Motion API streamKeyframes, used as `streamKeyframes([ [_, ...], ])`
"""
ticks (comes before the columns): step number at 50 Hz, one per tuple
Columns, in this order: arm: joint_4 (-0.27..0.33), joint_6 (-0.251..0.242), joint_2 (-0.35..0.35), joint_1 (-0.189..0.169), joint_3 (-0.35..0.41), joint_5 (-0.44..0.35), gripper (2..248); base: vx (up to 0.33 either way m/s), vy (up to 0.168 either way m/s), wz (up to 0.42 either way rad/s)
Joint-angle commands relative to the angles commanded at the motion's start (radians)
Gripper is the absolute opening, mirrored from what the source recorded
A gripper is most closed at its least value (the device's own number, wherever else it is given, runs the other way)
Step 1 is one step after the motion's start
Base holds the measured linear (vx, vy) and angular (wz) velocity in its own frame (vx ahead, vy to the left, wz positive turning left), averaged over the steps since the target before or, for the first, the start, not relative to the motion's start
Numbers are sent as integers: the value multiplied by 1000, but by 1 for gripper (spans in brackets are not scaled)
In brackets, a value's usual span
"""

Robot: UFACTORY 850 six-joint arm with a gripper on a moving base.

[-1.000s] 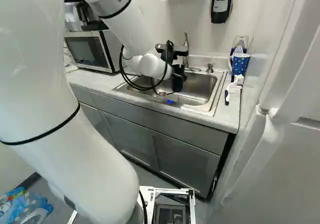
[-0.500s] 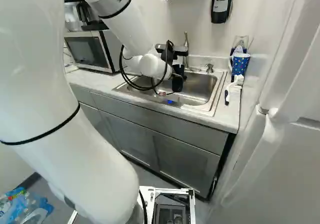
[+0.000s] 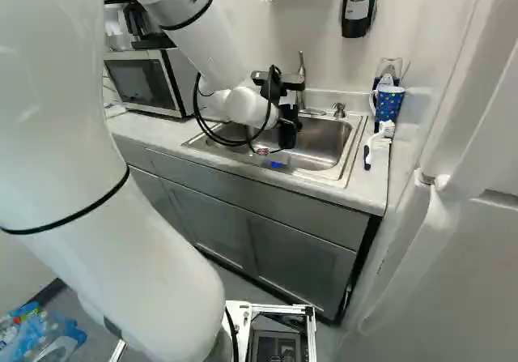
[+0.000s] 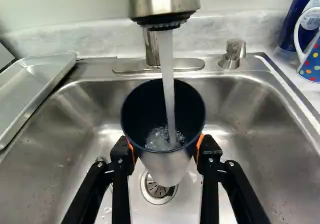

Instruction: Rinse the cup and place it in the tray

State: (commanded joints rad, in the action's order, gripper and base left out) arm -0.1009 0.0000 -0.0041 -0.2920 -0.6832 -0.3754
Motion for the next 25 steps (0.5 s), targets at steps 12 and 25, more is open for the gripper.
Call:
streamKeyframes([
  [12,0,0,0,0,0,0,126,0,0,0],
  [25,0,0,0,0,0,0,126,0,0,0],
])
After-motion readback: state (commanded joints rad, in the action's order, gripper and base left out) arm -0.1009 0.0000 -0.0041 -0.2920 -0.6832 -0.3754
